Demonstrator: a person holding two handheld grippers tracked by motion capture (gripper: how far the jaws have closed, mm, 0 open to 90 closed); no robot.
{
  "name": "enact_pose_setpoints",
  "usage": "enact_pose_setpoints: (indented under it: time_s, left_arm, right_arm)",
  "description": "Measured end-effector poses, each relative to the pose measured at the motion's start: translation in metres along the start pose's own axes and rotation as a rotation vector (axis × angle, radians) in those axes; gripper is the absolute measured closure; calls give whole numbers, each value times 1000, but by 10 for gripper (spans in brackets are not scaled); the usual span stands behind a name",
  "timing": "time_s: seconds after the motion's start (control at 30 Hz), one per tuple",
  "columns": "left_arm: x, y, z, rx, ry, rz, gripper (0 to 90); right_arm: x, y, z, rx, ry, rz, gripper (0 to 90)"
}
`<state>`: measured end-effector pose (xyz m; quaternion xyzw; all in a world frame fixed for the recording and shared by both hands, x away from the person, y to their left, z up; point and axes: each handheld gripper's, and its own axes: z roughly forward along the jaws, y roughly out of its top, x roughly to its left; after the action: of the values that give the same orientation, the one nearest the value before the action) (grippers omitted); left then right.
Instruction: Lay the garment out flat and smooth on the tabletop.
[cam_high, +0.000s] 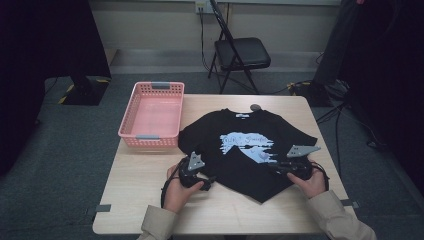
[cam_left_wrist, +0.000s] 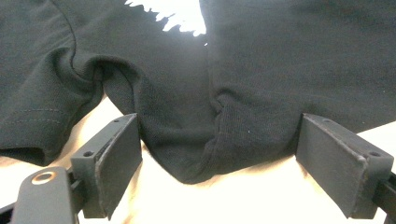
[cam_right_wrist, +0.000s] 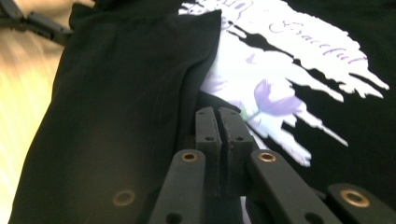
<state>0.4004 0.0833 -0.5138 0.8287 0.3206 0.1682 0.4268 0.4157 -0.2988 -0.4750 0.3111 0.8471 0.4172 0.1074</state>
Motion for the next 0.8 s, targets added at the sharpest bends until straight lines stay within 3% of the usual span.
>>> enact_pose_setpoints:
  time_s: [0.27,0.47,0.53,0.8]
  left_arm:
    - [0,0,0,0,0,0,142]
    - [0,0,0,0,0,0,142]
    - [0,0,0,0,0,0,142]
    - [0,0,0,0,0,0,142]
  right_arm:
    - [3,-14,-19,-28,10,7,900]
    - [2,-20,-20,-24,-7,16,885]
    - [-1,-15,-17,-35,-30,22,781]
    - [-6,9,5,-36,-48,28,691]
